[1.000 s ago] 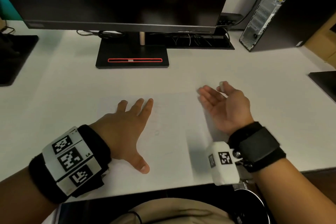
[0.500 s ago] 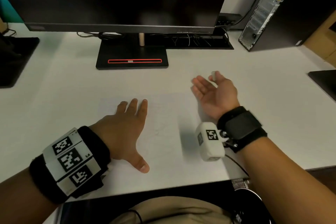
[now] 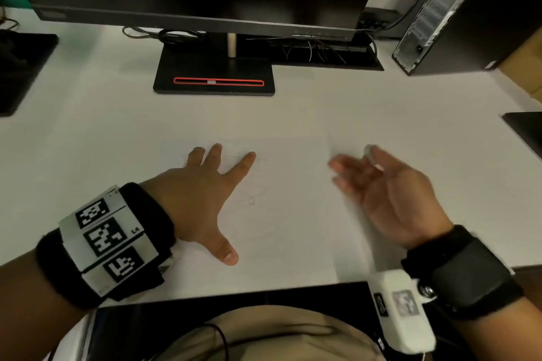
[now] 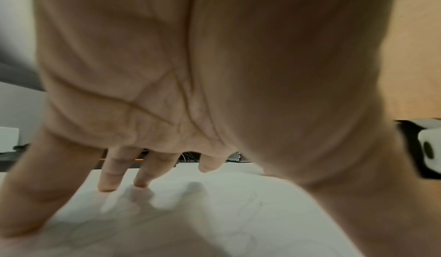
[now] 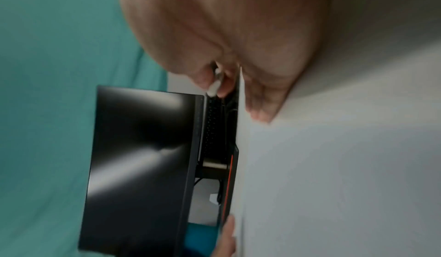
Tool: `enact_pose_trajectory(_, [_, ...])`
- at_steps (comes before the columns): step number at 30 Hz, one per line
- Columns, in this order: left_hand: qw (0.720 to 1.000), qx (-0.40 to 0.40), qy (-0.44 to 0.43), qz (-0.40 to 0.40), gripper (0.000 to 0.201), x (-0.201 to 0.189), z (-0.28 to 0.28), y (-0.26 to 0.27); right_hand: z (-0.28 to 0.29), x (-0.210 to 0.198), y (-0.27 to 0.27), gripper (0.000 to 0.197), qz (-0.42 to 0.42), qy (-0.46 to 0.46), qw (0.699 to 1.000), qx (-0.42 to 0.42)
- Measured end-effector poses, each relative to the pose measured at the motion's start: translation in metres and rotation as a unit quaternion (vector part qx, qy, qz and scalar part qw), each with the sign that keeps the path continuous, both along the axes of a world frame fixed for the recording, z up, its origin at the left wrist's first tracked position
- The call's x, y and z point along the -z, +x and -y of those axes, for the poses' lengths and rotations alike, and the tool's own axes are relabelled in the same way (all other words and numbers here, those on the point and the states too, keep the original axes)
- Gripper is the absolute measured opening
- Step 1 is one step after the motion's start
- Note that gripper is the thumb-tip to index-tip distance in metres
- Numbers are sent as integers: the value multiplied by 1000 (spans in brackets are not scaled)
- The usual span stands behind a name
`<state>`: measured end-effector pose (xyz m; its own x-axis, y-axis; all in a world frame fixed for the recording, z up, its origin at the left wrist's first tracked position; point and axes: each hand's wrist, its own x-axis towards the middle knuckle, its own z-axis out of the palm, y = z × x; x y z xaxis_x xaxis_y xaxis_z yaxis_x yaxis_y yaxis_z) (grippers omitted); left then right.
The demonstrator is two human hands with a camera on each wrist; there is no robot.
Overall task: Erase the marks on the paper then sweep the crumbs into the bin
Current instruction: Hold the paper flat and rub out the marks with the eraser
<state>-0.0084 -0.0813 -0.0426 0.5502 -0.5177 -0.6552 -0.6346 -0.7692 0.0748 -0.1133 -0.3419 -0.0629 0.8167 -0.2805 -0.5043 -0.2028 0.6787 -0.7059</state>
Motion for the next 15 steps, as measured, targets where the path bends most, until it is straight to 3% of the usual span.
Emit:
enact_pose_trajectory(1, [1000, 0, 2, 0, 153, -1, 0, -1, -1, -5, 0, 25, 37, -26, 998, 34])
enact_pose_trajectory(3, [1000, 1, 4, 2, 153, -1, 0, 0, -15, -7, -6, 15, 75, -17, 997, -9])
enact_pose_trajectory(5, [1000, 0, 3, 2, 152, -1, 1, -1, -38, -2, -19, 17, 64, 38, 985, -156])
enact_pose_trajectory(7, [1000, -4, 2, 1, 151, -1, 2, -1, -52, 4, -30, 14, 19, 73, 943, -323])
enact_pose_trajectory(9, [1000, -5, -2, -7, 149, -2, 3, -2, -51, 8, -27, 16, -30, 87, 923, -375])
enact_pose_trajectory(11, [1000, -5, -10, -16, 145, -3, 2, -2, -35, 10, -10, 22, -48, 103, 955, -276])
enact_pose_trajectory(13, [999, -3, -18, -27, 138, -4, 0, -3, -11, 10, 8, 22, -15, 95, 992, -86])
enact_pose_trajectory(15, [999, 5, -23, -33, 127, -4, -1, -4, 9, 4, 15, 23, 45, 27, 997, 61])
